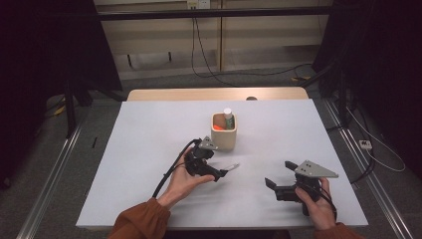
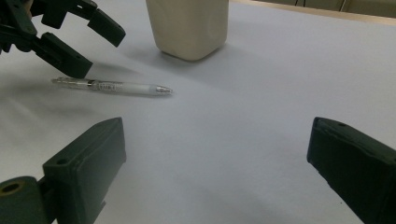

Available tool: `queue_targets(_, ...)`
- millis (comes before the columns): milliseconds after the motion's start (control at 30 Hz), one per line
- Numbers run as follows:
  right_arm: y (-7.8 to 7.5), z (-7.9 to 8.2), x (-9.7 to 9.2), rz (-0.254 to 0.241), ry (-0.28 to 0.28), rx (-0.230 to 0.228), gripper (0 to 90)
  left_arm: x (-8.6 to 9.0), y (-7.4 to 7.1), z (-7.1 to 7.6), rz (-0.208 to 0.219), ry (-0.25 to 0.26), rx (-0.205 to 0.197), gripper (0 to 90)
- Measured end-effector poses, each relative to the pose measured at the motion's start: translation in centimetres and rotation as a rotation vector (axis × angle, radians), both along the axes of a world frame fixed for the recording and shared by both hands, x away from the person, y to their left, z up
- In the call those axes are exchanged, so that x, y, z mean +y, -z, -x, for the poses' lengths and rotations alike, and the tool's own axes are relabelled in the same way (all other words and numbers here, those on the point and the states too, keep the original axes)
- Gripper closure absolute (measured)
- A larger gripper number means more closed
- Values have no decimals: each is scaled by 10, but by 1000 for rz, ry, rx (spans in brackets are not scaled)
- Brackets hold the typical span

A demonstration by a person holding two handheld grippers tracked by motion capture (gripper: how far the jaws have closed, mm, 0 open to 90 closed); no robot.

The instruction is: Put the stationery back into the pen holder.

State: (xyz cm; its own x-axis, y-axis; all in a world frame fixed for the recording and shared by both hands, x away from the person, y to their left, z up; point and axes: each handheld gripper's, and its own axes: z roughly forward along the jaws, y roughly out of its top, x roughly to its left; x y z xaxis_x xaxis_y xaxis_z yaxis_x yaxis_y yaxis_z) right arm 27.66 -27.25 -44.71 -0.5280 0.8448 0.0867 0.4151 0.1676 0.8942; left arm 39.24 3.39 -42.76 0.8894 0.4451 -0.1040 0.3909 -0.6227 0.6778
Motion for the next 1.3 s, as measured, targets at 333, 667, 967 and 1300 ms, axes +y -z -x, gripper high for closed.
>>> queue_targets(333,0,0,-1,-2,0,0,43,-12,5,-3,-62,26,46,411)
queue_targets(667,0,0,0,-1,2,2,43,-20,12,0,-127,43,38,607)
queue_targets(967,0,0,0,0,1,2,43,-23,11,1,-144,51,39,708)
queue_targets(1300,0,0,0,2,-2,3,42,-24,11,3,-144,44,48,792)
